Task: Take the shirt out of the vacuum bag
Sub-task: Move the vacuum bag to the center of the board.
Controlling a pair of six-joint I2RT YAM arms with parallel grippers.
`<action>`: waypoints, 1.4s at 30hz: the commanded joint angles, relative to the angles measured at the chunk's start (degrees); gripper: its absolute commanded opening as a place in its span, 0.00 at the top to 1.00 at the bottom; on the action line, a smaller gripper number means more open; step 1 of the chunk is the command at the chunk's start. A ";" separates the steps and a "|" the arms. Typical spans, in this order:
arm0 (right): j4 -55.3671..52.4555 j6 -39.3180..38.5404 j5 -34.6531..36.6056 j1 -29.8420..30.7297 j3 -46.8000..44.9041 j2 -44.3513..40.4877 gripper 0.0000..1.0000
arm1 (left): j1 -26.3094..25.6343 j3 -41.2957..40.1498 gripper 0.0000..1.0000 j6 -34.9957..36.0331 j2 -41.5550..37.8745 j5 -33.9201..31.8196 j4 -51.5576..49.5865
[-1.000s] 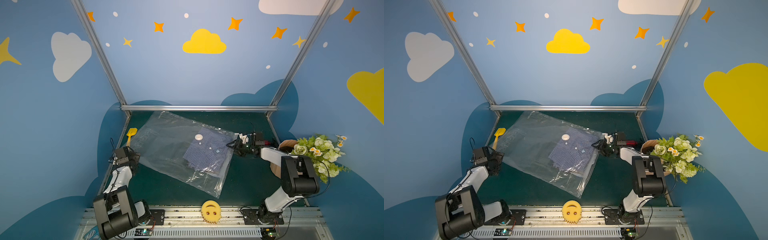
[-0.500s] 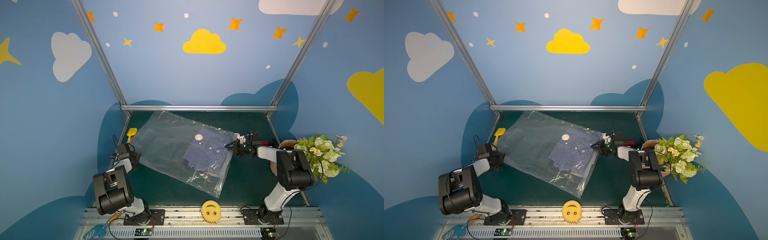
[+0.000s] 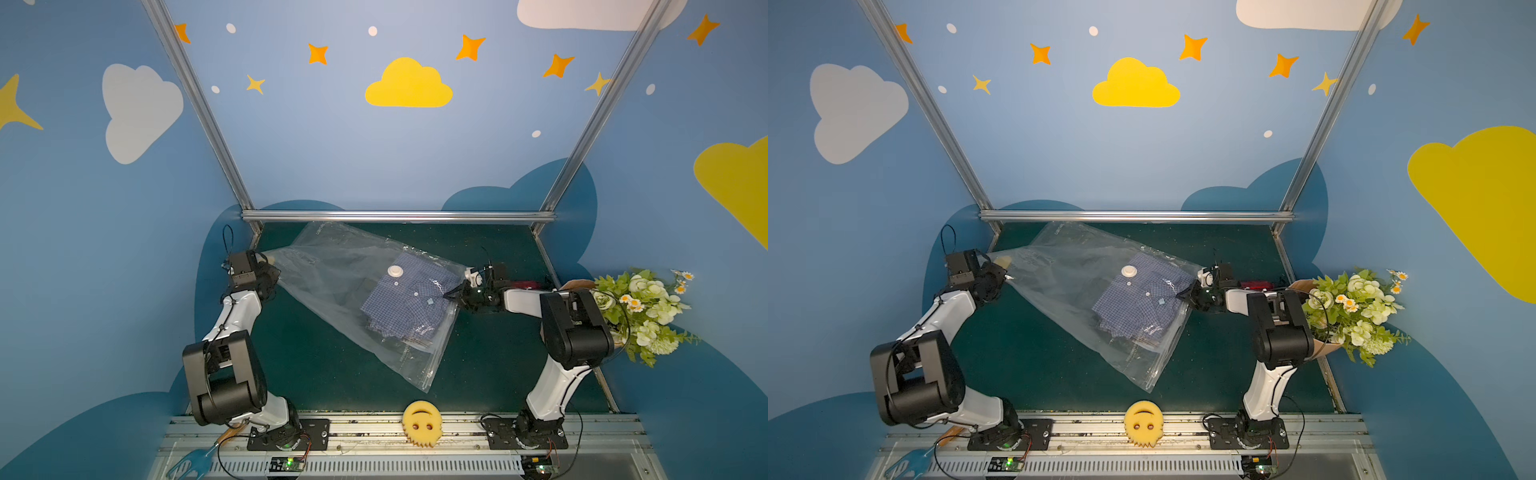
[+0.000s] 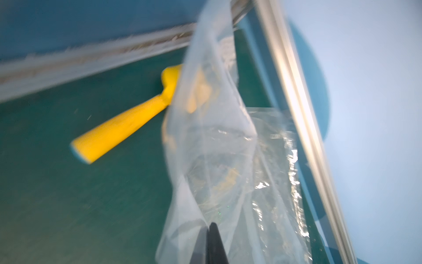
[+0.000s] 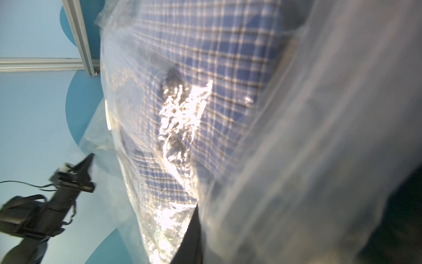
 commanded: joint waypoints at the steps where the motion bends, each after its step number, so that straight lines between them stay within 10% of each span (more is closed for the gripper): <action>1: 1.81 1.67 1.54 3.06 3.79 3.02 0.84 | 0.37 4.33 0.97 6.63 -2.43 -2.86 -4.22; 23: 8.36 12.83 4.90 13.77 28.97 21.86 0.84 | 9.88 6.45 0.96 10.38 -3.79 -2.86 -6.20; 29: 2.97 9.42 5.47 12.57 32.18 20.03 0.66 | 9.67 4.43 0.40 10.06 -10.74 -0.80 -8.27; 42: -10.20 -2.83 5.74 4.51 24.44 3.33 0.43 | -15.82 10.41 0.27 22.85 -22.02 -7.98 -20.10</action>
